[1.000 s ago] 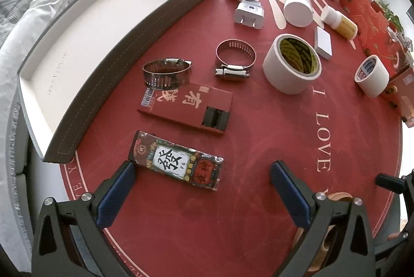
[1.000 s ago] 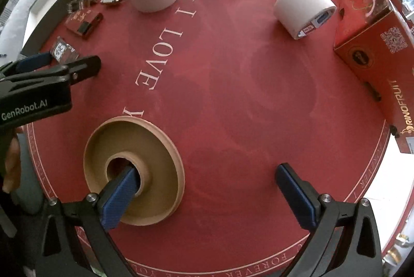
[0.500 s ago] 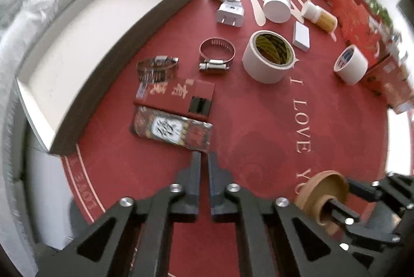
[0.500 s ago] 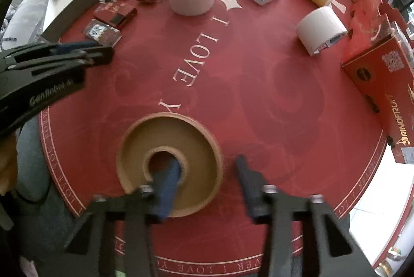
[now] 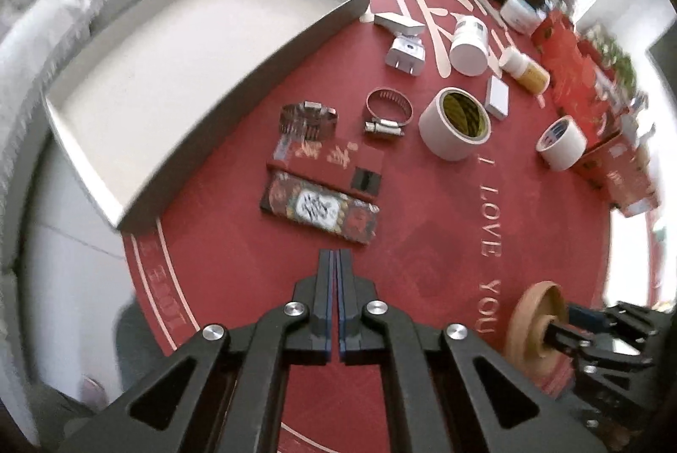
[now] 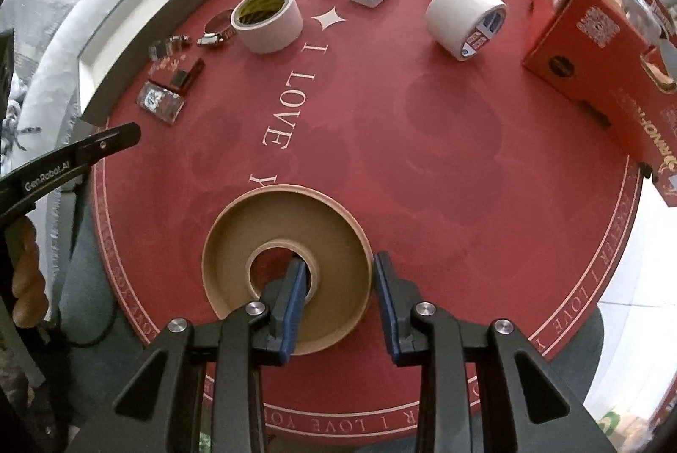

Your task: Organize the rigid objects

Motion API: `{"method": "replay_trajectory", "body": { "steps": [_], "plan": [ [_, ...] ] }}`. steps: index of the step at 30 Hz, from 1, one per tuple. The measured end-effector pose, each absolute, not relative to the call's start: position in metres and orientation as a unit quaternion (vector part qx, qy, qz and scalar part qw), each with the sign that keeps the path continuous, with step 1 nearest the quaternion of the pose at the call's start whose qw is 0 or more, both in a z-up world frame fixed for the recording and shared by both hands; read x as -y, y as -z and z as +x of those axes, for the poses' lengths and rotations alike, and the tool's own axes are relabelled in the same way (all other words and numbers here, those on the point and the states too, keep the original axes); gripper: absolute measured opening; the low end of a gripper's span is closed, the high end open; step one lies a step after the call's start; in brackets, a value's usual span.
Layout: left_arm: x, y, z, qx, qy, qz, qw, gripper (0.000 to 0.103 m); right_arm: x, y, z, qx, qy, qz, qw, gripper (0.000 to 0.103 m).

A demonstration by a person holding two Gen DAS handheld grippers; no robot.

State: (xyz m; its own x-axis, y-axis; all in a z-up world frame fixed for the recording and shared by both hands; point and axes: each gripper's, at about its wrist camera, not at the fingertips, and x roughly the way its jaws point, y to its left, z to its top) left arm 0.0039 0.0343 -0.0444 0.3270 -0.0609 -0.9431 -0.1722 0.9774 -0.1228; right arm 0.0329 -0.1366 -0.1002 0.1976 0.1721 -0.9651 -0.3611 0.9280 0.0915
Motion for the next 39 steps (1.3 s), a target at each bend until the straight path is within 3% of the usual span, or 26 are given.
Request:
{"method": "replay_trajectory", "body": {
  "steps": [1, 3, 5, 18, 19, 20, 25, 39],
  "plan": [
    [-0.029, 0.047, 0.010, -0.579, -0.031, -0.086, 0.810, 0.013, 0.138, 0.100, 0.033, -0.611, -0.173, -0.075, 0.769, 0.033],
    [-0.022, 0.049, 0.019, -0.574, -0.020, -0.051, 0.817, 0.067, 0.143, 0.099, 0.036, -0.611, -0.172, -0.074, 0.769, 0.033],
    [-0.022, 0.044, 0.027, -0.557, -0.018, -0.020, 0.830, 0.078, 0.146, 0.098, 0.039, -0.611, -0.173, -0.070, 0.769, 0.033],
    [-0.025, 0.074, 0.052, -0.589, 0.038, 0.046, 0.806, 0.080, 0.149, 0.095, 0.048, -0.619, -0.189, -0.059, 0.760, 0.033],
    [-0.025, 0.074, 0.053, -0.590, 0.038, 0.044, 0.805, 0.079, 0.149, 0.095, 0.049, -0.620, -0.190, -0.058, 0.759, 0.033],
    [-0.025, 0.073, 0.053, -0.591, 0.045, 0.037, 0.805, 0.071, 0.149, 0.095, 0.050, -0.620, -0.191, -0.058, 0.759, 0.033],
    [-0.015, 0.071, 0.050, -0.594, 0.039, 0.046, 0.802, 0.071, 0.152, 0.093, 0.051, -0.621, -0.191, -0.058, 0.758, 0.033],
    [-0.016, -0.034, 0.033, -0.521, -0.038, -0.074, 0.850, 0.071, 0.169, 0.025, 0.054, -0.567, -0.185, -0.022, 0.803, 0.033]
  ]
}}
